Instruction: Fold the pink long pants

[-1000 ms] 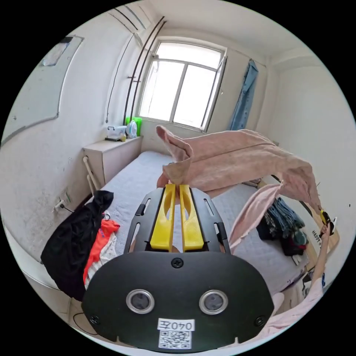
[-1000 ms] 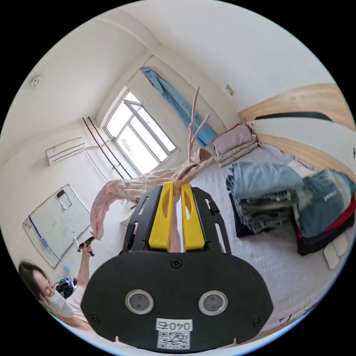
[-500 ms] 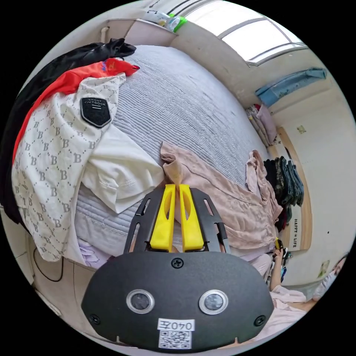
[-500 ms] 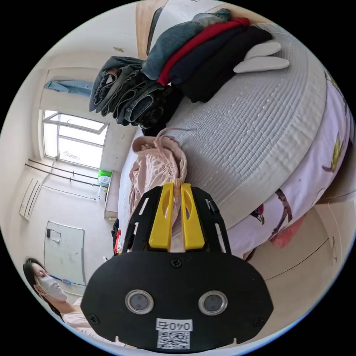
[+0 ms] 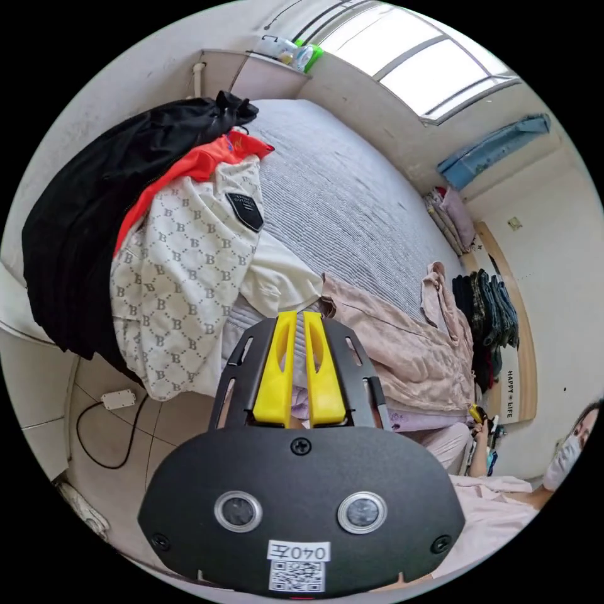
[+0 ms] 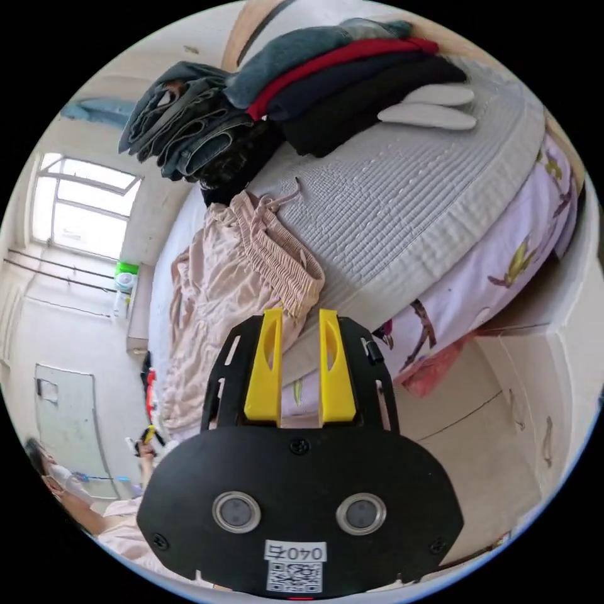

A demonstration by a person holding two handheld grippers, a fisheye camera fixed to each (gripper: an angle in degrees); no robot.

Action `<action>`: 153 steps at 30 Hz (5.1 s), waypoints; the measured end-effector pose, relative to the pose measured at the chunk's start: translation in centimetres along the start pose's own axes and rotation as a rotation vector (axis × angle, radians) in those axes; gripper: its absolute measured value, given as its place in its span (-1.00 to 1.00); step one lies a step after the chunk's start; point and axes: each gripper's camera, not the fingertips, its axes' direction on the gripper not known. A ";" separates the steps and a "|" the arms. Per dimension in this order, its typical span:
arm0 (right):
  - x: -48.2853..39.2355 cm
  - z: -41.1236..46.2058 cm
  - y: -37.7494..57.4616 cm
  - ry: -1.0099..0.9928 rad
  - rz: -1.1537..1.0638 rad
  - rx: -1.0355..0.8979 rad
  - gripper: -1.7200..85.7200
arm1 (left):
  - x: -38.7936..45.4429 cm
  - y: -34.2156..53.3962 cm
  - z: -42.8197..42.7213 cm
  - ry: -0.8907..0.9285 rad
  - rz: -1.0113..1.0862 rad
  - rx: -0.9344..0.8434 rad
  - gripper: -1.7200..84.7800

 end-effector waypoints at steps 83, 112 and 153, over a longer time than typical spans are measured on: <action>-20.8 -8.3 8.8 0.116 -0.645 0.070 -0.98 | 33.5 3.5 41.1 -0.196 1.008 -0.004 -0.96; -35.1 13.5 17.4 0.549 -0.973 -0.060 -0.98 | 56.9 -18.6 57.2 -1.645 1.278 0.536 -0.99; -40.4 10.2 4.5 0.050 -0.950 -0.559 -0.77 | 32.8 -21.3 58.8 -1.375 1.065 -0.199 -0.92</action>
